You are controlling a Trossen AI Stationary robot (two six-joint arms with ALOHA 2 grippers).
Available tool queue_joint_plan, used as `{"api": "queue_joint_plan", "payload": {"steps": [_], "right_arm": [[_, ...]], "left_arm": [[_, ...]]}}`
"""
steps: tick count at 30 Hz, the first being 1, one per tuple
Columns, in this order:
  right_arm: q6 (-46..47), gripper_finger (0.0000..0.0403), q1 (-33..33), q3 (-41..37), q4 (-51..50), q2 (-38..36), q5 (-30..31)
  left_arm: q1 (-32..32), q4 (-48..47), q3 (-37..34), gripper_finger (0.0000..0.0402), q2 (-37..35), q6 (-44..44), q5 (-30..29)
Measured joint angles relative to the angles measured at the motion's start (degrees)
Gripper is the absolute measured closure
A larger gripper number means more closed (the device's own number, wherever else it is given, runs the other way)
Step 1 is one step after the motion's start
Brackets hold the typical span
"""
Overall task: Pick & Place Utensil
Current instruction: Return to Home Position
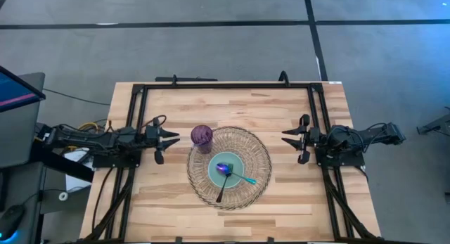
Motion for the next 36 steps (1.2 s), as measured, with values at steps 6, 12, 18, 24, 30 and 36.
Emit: {"api": "queue_joint_plan", "payload": {"steps": [6,12,18,24,30,36], "right_arm": [[-0.01,0.0291,0.00,0.00,0.00,0.00,0.02],[-0.01,0.0291,-0.01,0.00,0.00,0.00,0.02],[-0.01,0.0291,-0.02,0.00,0.00,0.00,0.02],[0.00,0.0291,-0.02,0.00,0.00,0.00,0.02],[-0.01,0.0291,-0.02,0.00,0.00,0.00,0.02],[-0.01,0.0291,-0.01,0.00,0.00,0.00,0.02]], "left_arm": [[1.73,-0.98,0.00,0.0307,-4.19,0.00,0.02],[3.91,-2.54,0.00,0.0307,-4.21,-0.01,0.01],[4.88,-3.21,0.00,0.0307,-4.21,-0.11,0.22],[4.88,-2.95,0.00,0.0307,-3.33,-0.12,0.24],[4.81,-2.80,0.00,0.0307,-3.97,-0.11,0.24],[3.72,-2.42,0.00,0.0307,-4.19,-0.02,0.26]]}}
